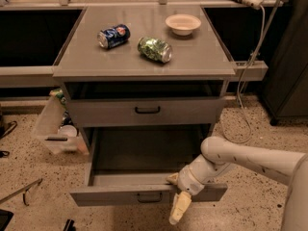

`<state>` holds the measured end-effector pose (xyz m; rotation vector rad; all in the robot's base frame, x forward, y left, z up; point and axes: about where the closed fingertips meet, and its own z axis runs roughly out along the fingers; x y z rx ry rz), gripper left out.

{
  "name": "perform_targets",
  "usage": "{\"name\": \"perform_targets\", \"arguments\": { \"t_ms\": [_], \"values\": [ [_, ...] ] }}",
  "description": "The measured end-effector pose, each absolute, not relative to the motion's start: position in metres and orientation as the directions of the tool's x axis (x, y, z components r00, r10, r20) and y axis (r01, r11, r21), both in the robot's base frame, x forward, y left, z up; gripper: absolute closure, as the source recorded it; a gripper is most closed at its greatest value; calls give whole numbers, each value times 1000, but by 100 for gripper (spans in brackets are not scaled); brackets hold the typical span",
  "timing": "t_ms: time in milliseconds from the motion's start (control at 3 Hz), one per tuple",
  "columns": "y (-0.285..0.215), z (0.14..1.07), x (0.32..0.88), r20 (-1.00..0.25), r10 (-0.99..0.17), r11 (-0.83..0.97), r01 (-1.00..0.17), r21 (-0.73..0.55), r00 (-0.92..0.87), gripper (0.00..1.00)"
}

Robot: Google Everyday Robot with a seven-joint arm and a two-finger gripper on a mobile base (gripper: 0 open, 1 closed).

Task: Open middle drawer

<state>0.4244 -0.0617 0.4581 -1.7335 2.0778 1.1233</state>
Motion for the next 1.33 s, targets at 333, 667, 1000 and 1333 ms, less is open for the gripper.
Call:
{"name": "perform_targets", "arguments": {
  "t_ms": [333,667,1000,1333],
  "values": [
    [-58,458,403,-594,-749,5,-899,437,-293,0],
    [-59,464,376,-594,-738,6,-884,468,-320,0],
    [-69,473,330,-586,-718,22,-853,521,-376,0],
    [-69,473,330,-586,-718,21,-853,521,-376,0]
  ]
}}
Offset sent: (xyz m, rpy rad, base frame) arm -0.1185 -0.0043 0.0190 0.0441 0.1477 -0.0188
